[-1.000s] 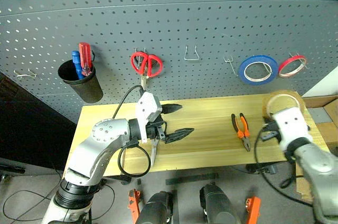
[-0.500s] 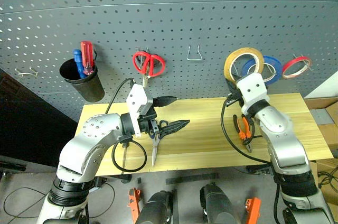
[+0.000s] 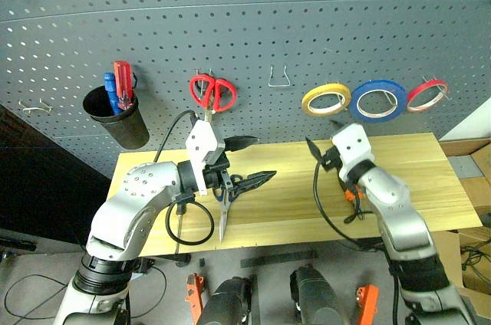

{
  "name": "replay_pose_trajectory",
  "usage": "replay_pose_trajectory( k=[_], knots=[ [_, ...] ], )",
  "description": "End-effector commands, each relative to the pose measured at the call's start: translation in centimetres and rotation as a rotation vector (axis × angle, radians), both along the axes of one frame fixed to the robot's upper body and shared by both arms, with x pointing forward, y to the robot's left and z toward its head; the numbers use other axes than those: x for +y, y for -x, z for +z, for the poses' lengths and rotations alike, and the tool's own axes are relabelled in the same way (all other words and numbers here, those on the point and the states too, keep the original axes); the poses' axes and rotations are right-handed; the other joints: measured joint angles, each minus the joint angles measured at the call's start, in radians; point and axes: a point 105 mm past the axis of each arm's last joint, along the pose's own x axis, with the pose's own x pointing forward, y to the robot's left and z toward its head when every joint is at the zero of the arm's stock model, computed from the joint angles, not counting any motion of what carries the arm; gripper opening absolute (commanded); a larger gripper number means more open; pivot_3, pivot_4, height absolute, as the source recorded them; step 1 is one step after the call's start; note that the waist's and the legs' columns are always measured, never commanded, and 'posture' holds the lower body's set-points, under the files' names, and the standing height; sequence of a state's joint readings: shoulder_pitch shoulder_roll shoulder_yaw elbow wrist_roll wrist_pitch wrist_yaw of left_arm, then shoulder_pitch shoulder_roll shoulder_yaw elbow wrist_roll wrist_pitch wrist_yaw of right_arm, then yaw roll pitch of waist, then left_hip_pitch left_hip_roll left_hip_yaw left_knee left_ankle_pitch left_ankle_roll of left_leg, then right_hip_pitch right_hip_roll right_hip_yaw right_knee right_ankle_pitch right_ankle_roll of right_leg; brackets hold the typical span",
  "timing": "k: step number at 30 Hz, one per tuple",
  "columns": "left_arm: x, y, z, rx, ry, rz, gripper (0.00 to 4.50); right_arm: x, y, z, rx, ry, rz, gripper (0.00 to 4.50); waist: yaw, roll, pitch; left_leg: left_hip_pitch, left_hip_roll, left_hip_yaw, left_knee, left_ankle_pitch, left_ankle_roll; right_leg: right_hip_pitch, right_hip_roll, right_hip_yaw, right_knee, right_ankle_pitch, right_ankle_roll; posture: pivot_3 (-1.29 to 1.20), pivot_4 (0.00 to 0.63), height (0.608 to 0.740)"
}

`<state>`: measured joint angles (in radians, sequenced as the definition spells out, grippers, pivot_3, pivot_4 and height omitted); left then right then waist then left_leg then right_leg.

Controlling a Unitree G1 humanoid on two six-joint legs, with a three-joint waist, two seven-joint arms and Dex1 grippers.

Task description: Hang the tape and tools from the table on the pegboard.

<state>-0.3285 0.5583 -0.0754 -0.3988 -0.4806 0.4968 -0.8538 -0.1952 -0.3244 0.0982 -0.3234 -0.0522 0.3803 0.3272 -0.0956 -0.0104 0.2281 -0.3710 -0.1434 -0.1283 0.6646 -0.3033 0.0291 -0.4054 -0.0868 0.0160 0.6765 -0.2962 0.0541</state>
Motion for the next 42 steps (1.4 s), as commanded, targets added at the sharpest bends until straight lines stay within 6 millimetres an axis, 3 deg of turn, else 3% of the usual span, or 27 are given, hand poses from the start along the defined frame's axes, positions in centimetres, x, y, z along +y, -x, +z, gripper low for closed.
replay_pose_trajectory(
  k=[1, 4, 8, 16, 20, 32, 39, 42],
  knots=[
    [0.8, 0.4, -1.0, -0.081, -0.132, -0.042, 4.32, -1.7, 1.4, -0.9, 0.143, -0.110, -0.133, 4.43, -0.004, 0.000, 0.000, 0.000, 0.000, 0.001, 0.001, 0.000, 0.000, 0.000, 0.000, 0.001, 0.001, 0.000, 0.000, -0.22, 0.217, 0.740],
    [1.5, 0.7, -2.6, -0.103, -0.238, -0.086, 4.32, -3.0, 2.3, -3.6, 0.342, -0.174, -0.252, 4.43, -0.008, -0.001, -0.001, 0.004, 0.002, 0.004, 0.000, 0.000, -0.001, 0.000, 0.000, 0.001, 0.003, 0.000, -0.001, -0.22, 0.219, 0.740],
    [1.2, 0.5, -2.9, -0.109, -0.245, -0.118, 4.32, -5.1, 1.2, -6.4, 0.492, -0.150, -0.413, 4.43, -0.010, -0.001, -0.001, 0.004, 0.001, 0.005, 0.002, 0.001, -0.001, 0.000, 0.000, 0.001, 0.003, 0.003, -0.005, -0.24, 0.223, 0.740],
    [0.7, 0.7, -3.3, -0.117, -0.249, -0.146, 4.32, -8.2, -1.7, -10.1, 0.598, -0.128, -0.521, 4.43, -0.020, -0.001, -0.001, 0.005, 0.003, 0.007, 0.000, 0.001, -0.002, -0.001, 0.000, 0.000, 0.003, 0.004, -0.005, -0.23, 0.221, 0.740],
    [0.8, 0.8, -3.5, -0.114, -0.249, -0.145, 4.32, -9.2, -2.5, -10.8, 0.601, -0.108, -0.539, 4.43, -0.023, -0.001, -0.001, 0.004, 0.003, 0.009, -0.001, 0.001, -0.001, -0.002, -0.001, 0.001, 0.002, 0.004, -0.005, -0.22, 0.220, 0.740],
    [0.7, 0.8, -3.9, -0.110, -0.250, -0.136, 4.32, -9.2, -4.8, -12.1, 0.684, -0.164, -0.478, 4.43, -0.032, -0.001, -0.001, 0.004, 0.005, 0.012, 0.001, 0.001, -0.001, -0.002, 0.000, 0.001, 0.004, 0.004, -0.005, -0.21, 0.215, 0.740],
    [0.7, 0.7, -4.0, -0.116, -0.251, -0.133, 4.32, -9.3, -5.0, -13.5, 0.758, -0.116, -0.471, 4.43, -0.044, -0.002, -0.002, 0.004, 0.005, 0.013, 0.001, 0.001, -0.001, -0.002, 0.000, 0.001, 0.004, 0.004, -0.005, -0.21, 0.207, 0.740],
    [0.7, 0.7, -4.0, -0.118, -0.249, -0.130, 4.32, -9.0, -4.8, -13.9, 0.798, -0.147, -0.464, 3.90, -0.045, -0.003, -0.004, 0.005, 0.006, 0.014, 0.002, 0.001, -0.001, -0.001, 0.000, 0.000, 0.004, 0.005, -0.005, -0.21, 0.205, 0.740]
  ],
)
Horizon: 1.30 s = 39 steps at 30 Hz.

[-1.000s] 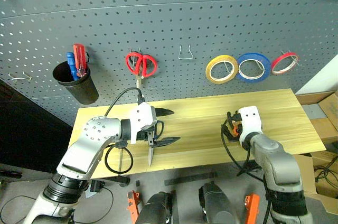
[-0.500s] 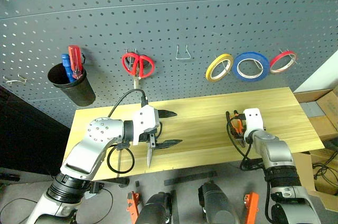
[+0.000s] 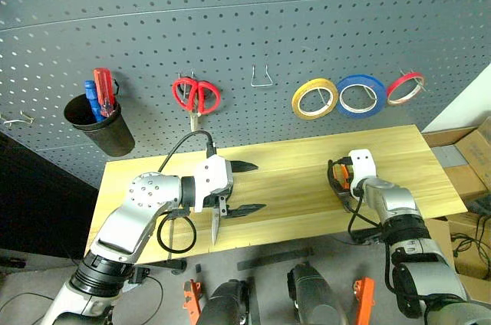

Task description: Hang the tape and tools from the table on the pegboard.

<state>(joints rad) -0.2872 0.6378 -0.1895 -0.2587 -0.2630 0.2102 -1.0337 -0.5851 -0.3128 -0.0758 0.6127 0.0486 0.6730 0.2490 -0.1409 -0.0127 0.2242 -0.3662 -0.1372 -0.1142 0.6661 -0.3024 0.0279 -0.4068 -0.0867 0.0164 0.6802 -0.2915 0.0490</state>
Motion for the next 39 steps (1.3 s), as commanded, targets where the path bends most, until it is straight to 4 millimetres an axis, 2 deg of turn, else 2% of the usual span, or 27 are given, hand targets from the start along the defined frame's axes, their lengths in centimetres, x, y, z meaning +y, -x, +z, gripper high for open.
replay_pose_trajectory(
  k=[1, 4, 6, 10, 12, 14, 18, 22, 25, 29, 31, 35, 39],
  knots=[
    [-0.1, 0.1, 0.4, -0.029, 0.010, -0.002, 4.32, -0.2, 0.7, -1.2, 0.070, -0.028, -0.014, 3.61, 0.000, -0.001, -0.001, 0.000, 0.000, 0.000, 0.000, 0.000, 0.000, 0.000, 0.000, 0.000, 0.000, 0.000, 0.000, -0.21, 0.203, 0.740],
    [0.0, 0.1, 0.3, -0.028, 0.010, 0.003, 4.32, 0.1, 0.9, -1.4, 0.089, -0.061, -0.028, 2.70, -0.001, -0.003, -0.003, 0.000, 0.002, 0.001, 0.001, 0.000, 0.000, 0.000, 0.001, 0.000, 0.000, 0.001, -0.001, -0.22, 0.199, 0.740],
    [0.1, 0.0, 0.3, -0.028, 0.010, 0.011, 4.32, 0.3, 0.8, -1.4, 0.082, -0.061, -0.028, 2.68, -0.001, -0.003, -0.006, 0.000, 0.003, 0.002, 0.001, 0.000, 0.000, 0.000, 0.001, 0.000, 0.000, 0.002, -0.001, -0.21, 0.197, 0.740],
    [0.8, -0.4, 0.5, 0.001, 0.062, 0.073, 4.32, 1.2, 0.1, 0.5, -0.017, -0.022, 0.021, 2.68, -0.001, -0.003, -0.007, 0.001, 0.003, 0.003, 0.001, 0.000, 0.000, 0.000, 0.002, 0.000, 0.000, 0.002, -0.002, -0.21, 0.194, 0.740],
    [1.8, -0.7, 1.1, 0.054, 0.144, 0.151, 4.32, 3.1, -0.2, 3.7, -0.155, 0.005, 0.105, 2.68, -0.001, -0.003, -0.007, 0.001, 0.003, 0.003, 0.001, 0.000, 0.000, 0.000, 0.002, 0.000, 0.000, 0.003, -0.002, -0.21, 0.192, 0.740],
    [3.2, -0.9, 1.7, 0.070, 0.212, 0.229, 4.32, 6.2, 0.7, 7.2, -0.296, -0.026, 0.187, 2.68, -0.006, -0.003, -0.007, -0.002, 0.004, 0.004, 0.000, 0.000, 0.000, -0.005, 0.002, 0.000, 0.001, 0.003, -0.002, -0.21, 0.190, 0.740],
    [5.0, -0.9, 2.4, 0.068, 0.310, 0.340, 4.32, 10.3, 3.8, 10.7, -0.450, -0.078, 0.277, 2.67, -0.017, -0.002, -0.008, -0.009, 0.007, 0.008, 0.000, 0.000, -0.001, -0.015, 0.003, -0.001, 0.003, 0.004, -0.003, -0.20, 0.184, 0.740],
    [7.0, -0.8, 3.3, 0.055, 0.414, 0.450, 4.32, 13.8, 6.1, 14.6, -0.641, -0.112, 0.347, 2.67, -0.008, -0.004, -0.012, -0.010, 0.006, 0.007, 0.001, 0.000, -0.001, -0.015, 0.003, -0.002, 0.001, 0.005, -0.003, -0.18, 0.173, 0.740],
    [8.9, -1.0, 4.3, -0.004, 0.512, 0.527, 4.32, 16.8, 6.7, 19.6, -0.865, -0.145, 0.431, 2.66, 0.000, -0.003, -0.012, -0.010, 0.006, 0.006, 0.005, 0.000, -0.001, -0.015, 0.004, -0.002, 0.001, 0.007, -0.003, -0.18, 0.173, 0.740],
    [9.2, -0.8, 4.5, -0.042, 0.529, 0.522, 4.32, 19.1, 5.7, 25.9, -1.108, -0.163, 0.471, 2.66, 0.003, -0.004, -0.012, -0.012, 0.008, 0.007, 0.013, 0.000, -0.003, -0.015, 0.007, -0.002, 0.001, 0.015, -0.004, -0.18, 0.166, 0.740],
    [8.9, -0.7, 4.6, -0.052, 0.528, 0.513, 4.32, 19.8, 5.0, 27.9, -1.174, -0.166, 0.478, 2.66, 0.003, -0.005, -0.014, -0.012, 0.008, 0.007, 0.013, 0.001, -0.003, -0.015, 0.007, -0.002, 0.001, 0.018, -0.004, -0.17, 0.165, 0.740],
    [8.4, -0.6, 4.7, -0.064, 0.526, 0.504, 4.32, 21.3, 3.5, 30.6, -1.258, -0.163, 0.492, 2.66, 0.005, -0.011, -0.018, -0.011, 0.011, 0.005, 0.013, 0.002, -0.005, -0.015, 0.010, -0.002, 0.001, 0.019, -0.006, -0.16, 0.157, 0.740],
    [7.8, -0.9, 5.1, -0.074, 0.534, 0.495, 4.32, 22.7, 2.2, 32.0, -1.317, -0.148, 0.509, 2.66, 0.002, -0.011, -0.018, -0.012, 0.011, 0.007, 0.014, 0.002, -0.005, -0.016, 0.010, -0.001, 0.001, 0.020, -0.006, -0.15, 0.153, 0.740]
  ],
)
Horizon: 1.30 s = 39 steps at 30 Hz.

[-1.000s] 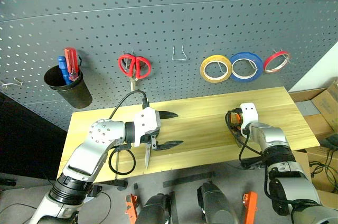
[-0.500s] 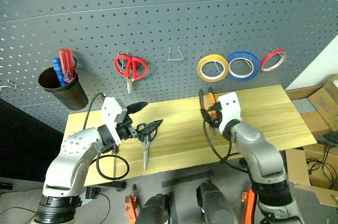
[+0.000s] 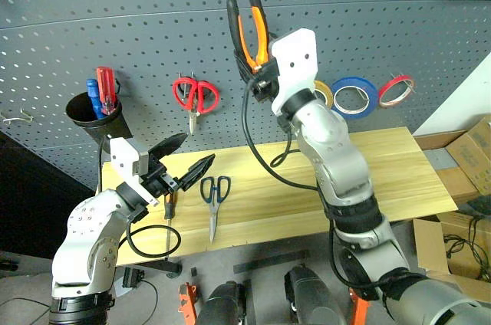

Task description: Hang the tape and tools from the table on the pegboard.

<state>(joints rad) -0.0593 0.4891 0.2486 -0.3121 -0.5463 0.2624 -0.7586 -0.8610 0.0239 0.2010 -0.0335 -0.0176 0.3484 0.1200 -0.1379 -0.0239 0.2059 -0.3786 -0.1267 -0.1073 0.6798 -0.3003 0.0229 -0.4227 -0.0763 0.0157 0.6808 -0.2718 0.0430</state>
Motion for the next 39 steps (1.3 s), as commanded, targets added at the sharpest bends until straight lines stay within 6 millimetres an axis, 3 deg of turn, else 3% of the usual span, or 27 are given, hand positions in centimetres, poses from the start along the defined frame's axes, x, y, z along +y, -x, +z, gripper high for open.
replay_pose_trajectory(
  k=[1, 11, 21, 31, 32, 35, 39],
  knots=[
    [-1.1, 0.1, 1.7, -0.080, -0.004, -0.018, 4.32, 0.7, -0.2, 3.3, -0.156, -0.041, 0.005, 2.66, -0.002, 0.000, 0.000, 0.000, 0.000, 0.000, 0.000, 0.000, 0.000, 0.000, 0.000, 0.000, 0.000, 0.000, 0.000, -0.15, 0.152, 0.740],
    [-2.5, -0.4, 2.4, -0.107, 0.012, -0.035, 4.32, 1.4, -3.8, 3.0, -0.221, -0.003, -0.056, 2.65, -0.012, 0.000, 0.000, -0.001, 0.001, 0.000, -0.001, 0.000, 0.000, -0.002, 0.001, 0.000, 0.000, 0.000, 0.000, -0.13, 0.156, 0.740],
    [-3.2, -0.9, 2.8, -0.121, 0.007, -0.045, 4.32, 0.0, -6.2, -2.6, -0.085, 0.025, -0.123, 2.65, -0.016, 0.000, 0.000, -0.001, 0.002, 0.000, 0.001, 0.002, -0.002, -0.001, 0.002, 0.000, 0.001, 0.002, -0.002, -0.12, 0.161, 0.740],
    [-3.2, -1.6, 2.4, -0.112, -0.002, -0.001, 4.32, -0.2, -6.2, -5.0, 0.066, 0.011, -0.079, 2.65, -0.008, 0.000, -0.004, -0.001, 0.005, 0.000, 0.001, 0.003, -0.004, -0.001, 0.005, -0.001, 0.001, 0.003, -0.004, -0.14, 0.165, 0.740],
    [-3.1, -1.6, 2.2, -0.109, -0.006, 0.004, 4.32, -0.2, -6.2, -5.1, 0.078, 0.008, -0.074, 3.38, -0.007, 0.001, -0.005, -0.001, 0.005, 0.000, 0.001, 0.003, -0.004, -0.001, 0.005, 0.000, 0.001, 0.003, -0.004, -0.14, 0.165, 0.740],
    [-2.9, -1.9, 1.9, -0.099, -0.017, 0.030, 4.32, -0.3, -5.8, -5.5, 0.115, 0.014, -0.058, 4.31, -0.006, 0.001, -0.005, -0.001, 0.006, 0.000, 0.001, 0.003, -0.004, -0.001, 0.005, 0.000, 0.001, 0.003, -0.004, -0.14, 0.166, 0.740],
    [-2.6, -2.3, 0.8, -0.047, -0.048, 0.076, 4.32, -0.6, -4.7, -6.4, 0.190, 0.078, -0.005, 4.46, -0.006, 0.001, -0.005, -0.001, 0.006, 0.001, 0.001, 0.003, -0.004, -0.002, 0.005, -0.001, 0.001, 0.003, -0.004, -0.14, 0.169, 0.740]
  ],
)
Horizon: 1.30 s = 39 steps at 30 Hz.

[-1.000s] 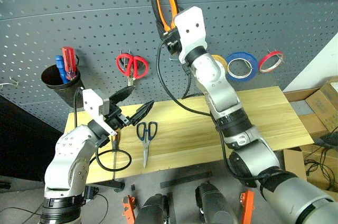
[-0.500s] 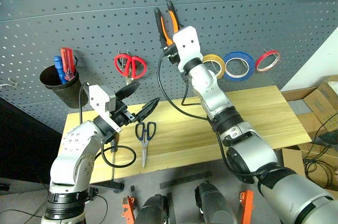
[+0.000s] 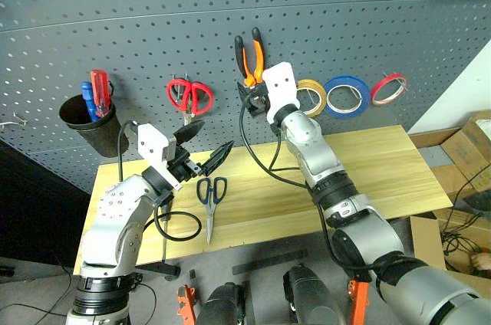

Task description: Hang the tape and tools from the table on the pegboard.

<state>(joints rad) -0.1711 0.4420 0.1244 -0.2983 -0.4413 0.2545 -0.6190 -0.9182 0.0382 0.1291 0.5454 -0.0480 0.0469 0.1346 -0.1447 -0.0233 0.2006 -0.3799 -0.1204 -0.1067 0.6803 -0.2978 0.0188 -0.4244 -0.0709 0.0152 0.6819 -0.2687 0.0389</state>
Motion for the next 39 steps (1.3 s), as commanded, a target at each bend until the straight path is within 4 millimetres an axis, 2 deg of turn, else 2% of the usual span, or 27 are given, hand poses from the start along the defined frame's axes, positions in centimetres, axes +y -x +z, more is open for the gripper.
replay_pose_trajectory(
  k=[1, 4, 6, 8, 10, 13, 16, 20, 24, 30, 35, 38, 39],
  knots=[
    [0.3, -0.2, -0.4, 0.027, -0.031, 0.049, 4.32, 0.2, 1.8, 1.4, 0.016, 0.026, 0.092, 4.46, 0.002, 0.000, 0.000, 0.000, 0.000, 0.000, 0.000, 0.000, 0.000, 0.000, 0.000, 0.000, 0.000, 0.000, 0.000, -0.14, 0.172, 0.740],
    [0.7, -0.5, -1.7, 0.105, -0.087, 0.102, 4.32, -0.2, 3.1, 0.9, 0.080, 0.048, 0.140, 4.46, 0.003, 0.000, 0.000, -0.001, 0.001, 0.000, 0.000, 0.000, 0.000, 0.000, 0.000, 0.000, 0.000, 0.000, 0.000, -0.14, 0.175, 0.740],
    [0.9, -0.6, -3.5, 0.197, -0.165, 0.149, 4.32, -0.3, 4.8, 0.0, 0.158, 0.082, 0.233, 4.46, 0.006, 0.000, 0.000, -0.001, 0.001, 0.000, 0.000, 0.000, 0.000, 0.000, 0.000, 0.000, 0.000, 0.000, 0.000, -0.15, 0.180, 0.740],
    [1.1, 0.0, -6.6, 0.337, -0.268, 0.179, 4.32, -0.4, 7.9, -1.2, 0.269, 0.109, 0.390, 4.46, 0.007, 0.000, 0.000, -0.001, 0.001, 0.000, -0.001, 0.000, 0.000, 0.000, 0.001, 0.000, 0.000, 0.000, 0.000, -0.15, 0.183, 0.740],
    [1.9, 0.6, -9.5, 0.519, -0.297, 0.268, 4.32, -1.2, 10.5, -1.7, 0.355, 0.097, 0.488, 4.46, 0.008, 0.000, 0.000, -0.001, 0.002, 0.000, -0.001, -0.001, 0.000, 0.000, 0.001, 0.000, -0.001, 0.000, 0.000, -0.16, 0.187, 0.740],
    [2.7, 1.6, -12.5, 0.710, -0.309, 0.363, 4.32, -2.2, 13.2, -2.6, 0.437, 0.119, 0.583, 4.46, 0.011, 0.000, 0.000, -0.001, 0.002, 0.000, -0.001, -0.001, 0.001, 0.000, 0.001, 0.000, -0.001, 0.000, 0.000, -0.16, 0.191, 0.740],
    [2.5, 2.2, -14.6, 0.801, -0.365, 0.394, 4.32, -2.6, 15.6, -3.9, 0.490, 0.187, 0.672, 4.46, 0.025, 0.000, 0.000, 0.000, 0.003, 0.000, -0.001, -0.001, 0.001, 0.001, 0.002, -0.001, -0.001, 0.000, 0.000, -0.16, 0.195, 0.740],
    [2.0, 2.0, -16.4, 0.876, -0.352, 0.449, 4.32, -2.7, 15.8, -4.6, 0.499, 0.232, 0.652, 4.46, 0.037, 0.000, 0.000, 0.001, 0.005, 0.002, -0.001, -0.001, 0.001, 0.001, 0.003, -0.001, -0.001, 0.001, -0.002, -0.17, 0.197, 0.740],
    [1.5, 0.9, -17.6, 0.883, -0.369, 0.486, 4.32, -2.6, 15.5, -4.5, 0.494, 0.227, 0.631, 4.46, 0.055, 0.000, 0.000, 0.001, 0.006, 0.002, -0.001, 0.000, 0.000, 0.002, 0.003, -0.002, -0.001, 0.003, -0.003, -0.18, 0.195, 0.740],
    [1.2, -0.8, -18.6, 0.928, -0.306, 0.576, 4.32, -2.8, 15.4, -4.7, 0.502, 0.230, 0.617, 4.46, 0.062, 0.000, 0.000, 0.000, 0.006, 0.002, 0.000, 0.000, -0.001, 0.002, 0.003, -0.003, -0.002, 0.004, -0.003, -0.20, 0.195, 0.740],
    [0.5, -1.4, -19.1, 0.968, -0.266, 0.577, 4.32, -3.1, 15.4, -4.8, 0.512, 0.232, 0.610, 4.46, 0.060, 0.000, 0.000, 0.000, 0.006, 0.003, 0.000, 0.000, -0.001, 0.001, 0.003, -0.003, -0.003, 0.004, -0.003, -0.21, 0.195, 0.740],
    [0.4, -1.5, -19.3, 0.956, -0.277, 0.564, 3.78, -3.5, 15.3, -4.7, 0.518, 0.223, 0.600, 4.50, 0.059, 0.000, 0.000, 0.000, 0.006, 0.004, 0.000, 0.000, -0.001, 0.001, 0.003, -0.003, -0.003, 0.004, -0.003, -0.21, 0.196, 0.740],
    [0.4, -1.4, -19.5, 0.957, -0.285, 0.565, 3.43, -3.6, 15.3, -4.7, 0.520, 0.221, 0.597, 4.50, 0.059, 0.000, 0.000, 0.000, 0.006, 0.004, 0.000, 0.000, -0.001, 0.001, 0.003, -0.003, -0.003, 0.004, -0.003, -0.21, 0.196, 0.740]
  ],
)
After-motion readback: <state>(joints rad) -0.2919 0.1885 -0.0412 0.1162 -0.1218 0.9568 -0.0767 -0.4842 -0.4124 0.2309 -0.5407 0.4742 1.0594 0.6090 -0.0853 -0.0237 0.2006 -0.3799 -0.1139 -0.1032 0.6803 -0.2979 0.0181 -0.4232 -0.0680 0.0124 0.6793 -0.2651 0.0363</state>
